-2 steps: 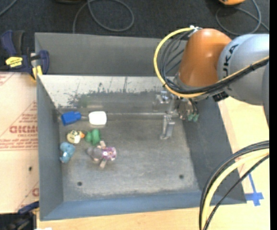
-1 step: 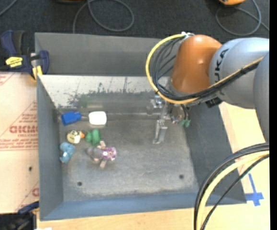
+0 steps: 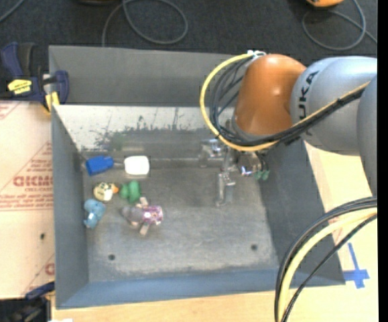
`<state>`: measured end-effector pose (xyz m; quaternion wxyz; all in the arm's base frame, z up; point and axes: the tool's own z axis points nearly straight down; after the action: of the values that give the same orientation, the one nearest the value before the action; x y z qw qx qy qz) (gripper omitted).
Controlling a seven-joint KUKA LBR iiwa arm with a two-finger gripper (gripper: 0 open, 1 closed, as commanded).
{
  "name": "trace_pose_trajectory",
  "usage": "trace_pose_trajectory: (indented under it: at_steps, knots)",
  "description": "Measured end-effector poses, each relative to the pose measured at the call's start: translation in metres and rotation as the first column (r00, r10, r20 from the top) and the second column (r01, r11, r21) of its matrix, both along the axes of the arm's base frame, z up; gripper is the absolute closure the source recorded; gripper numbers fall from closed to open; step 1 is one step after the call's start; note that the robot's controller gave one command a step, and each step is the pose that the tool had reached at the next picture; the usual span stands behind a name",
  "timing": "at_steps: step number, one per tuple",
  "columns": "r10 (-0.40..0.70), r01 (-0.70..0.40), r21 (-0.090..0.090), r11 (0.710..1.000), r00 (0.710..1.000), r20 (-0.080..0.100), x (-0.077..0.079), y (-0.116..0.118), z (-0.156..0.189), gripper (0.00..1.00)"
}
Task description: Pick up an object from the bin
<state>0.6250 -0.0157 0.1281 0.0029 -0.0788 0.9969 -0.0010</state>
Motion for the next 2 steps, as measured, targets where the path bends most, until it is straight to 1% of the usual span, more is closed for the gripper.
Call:
trace_pose_trajectory:
  at_steps: [1, 2]
  knots:
    - [-0.013, 0.013, 0.001, 1.000, 1.000, 0.004, 0.000, 0.018, -0.024, 0.00]
    - [-0.100, 0.100, 0.003, 0.995, 0.995, -0.001, -0.008, 0.035, -0.042, 0.00]
